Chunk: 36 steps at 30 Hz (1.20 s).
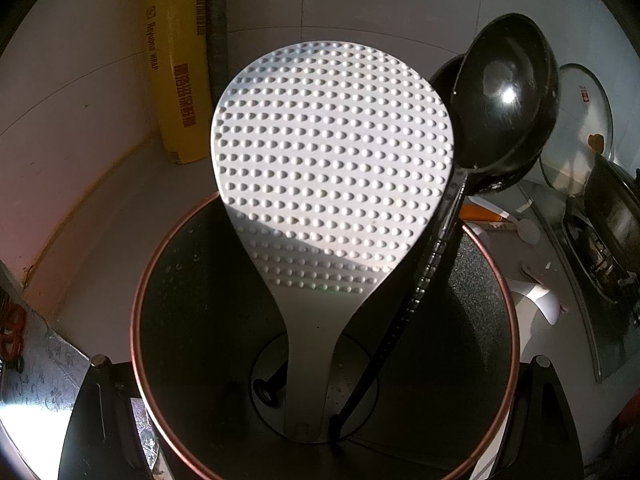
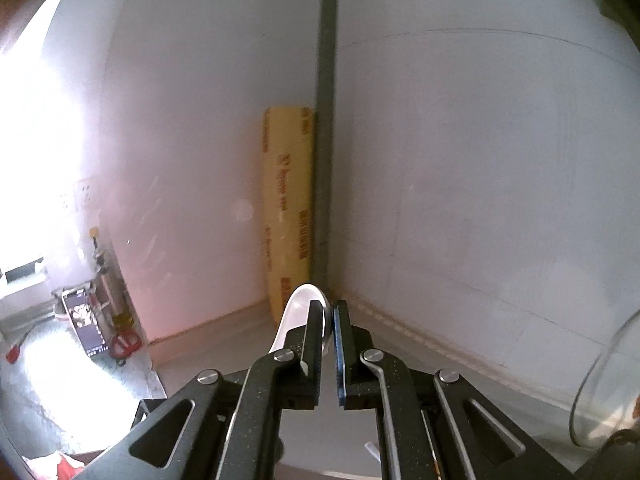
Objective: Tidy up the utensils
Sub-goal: 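Lift the white MAX spoon with the right tool toward the red holder, then lower the white MAX spoon handle-first into the red holder with the right tool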
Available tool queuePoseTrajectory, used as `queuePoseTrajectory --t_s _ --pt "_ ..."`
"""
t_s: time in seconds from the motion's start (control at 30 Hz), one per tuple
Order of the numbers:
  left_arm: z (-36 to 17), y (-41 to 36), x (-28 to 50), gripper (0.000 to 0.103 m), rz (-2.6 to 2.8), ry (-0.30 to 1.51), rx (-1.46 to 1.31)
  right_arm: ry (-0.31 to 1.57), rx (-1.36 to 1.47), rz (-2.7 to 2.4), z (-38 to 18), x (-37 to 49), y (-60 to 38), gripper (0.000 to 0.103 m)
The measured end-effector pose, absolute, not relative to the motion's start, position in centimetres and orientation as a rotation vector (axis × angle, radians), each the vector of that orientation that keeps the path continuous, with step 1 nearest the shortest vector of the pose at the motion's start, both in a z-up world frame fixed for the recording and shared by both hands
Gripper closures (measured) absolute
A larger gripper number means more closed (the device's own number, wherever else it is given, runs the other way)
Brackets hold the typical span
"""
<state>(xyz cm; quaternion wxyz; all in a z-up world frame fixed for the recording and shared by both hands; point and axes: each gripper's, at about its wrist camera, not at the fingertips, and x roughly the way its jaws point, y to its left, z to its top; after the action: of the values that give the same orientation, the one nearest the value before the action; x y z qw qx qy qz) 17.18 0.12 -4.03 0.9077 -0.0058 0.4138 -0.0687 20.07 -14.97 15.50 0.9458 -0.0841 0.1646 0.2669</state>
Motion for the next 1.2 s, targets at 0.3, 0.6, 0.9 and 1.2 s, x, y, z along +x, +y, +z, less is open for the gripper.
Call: queuePoseTrajectory --t_s 0.3,0.6,0.9,1.2 --pt "-3.9 0.7 17.5 0.013 -0.141 0.854 -0.012 0.373 -0.258 0.586 12.4 19.4 -12.6 0.097" --pt "-3.9 1.0 17.5 0.013 -0.142 0.853 -0.012 0.4 -0.338 0.614 9.4 18.6 -10.7 0.097" --pt "-4.0 0.4 17.3 0.013 -0.143 0.853 -0.014 0.425 -0.373 0.618 7.9 18.2 -10.3 0.097" --pt "-4.0 -0.3 16.8 0.013 -0.141 0.852 -0.007 0.481 -0.392 0.654 6.5 17.7 -9.9 0.095"
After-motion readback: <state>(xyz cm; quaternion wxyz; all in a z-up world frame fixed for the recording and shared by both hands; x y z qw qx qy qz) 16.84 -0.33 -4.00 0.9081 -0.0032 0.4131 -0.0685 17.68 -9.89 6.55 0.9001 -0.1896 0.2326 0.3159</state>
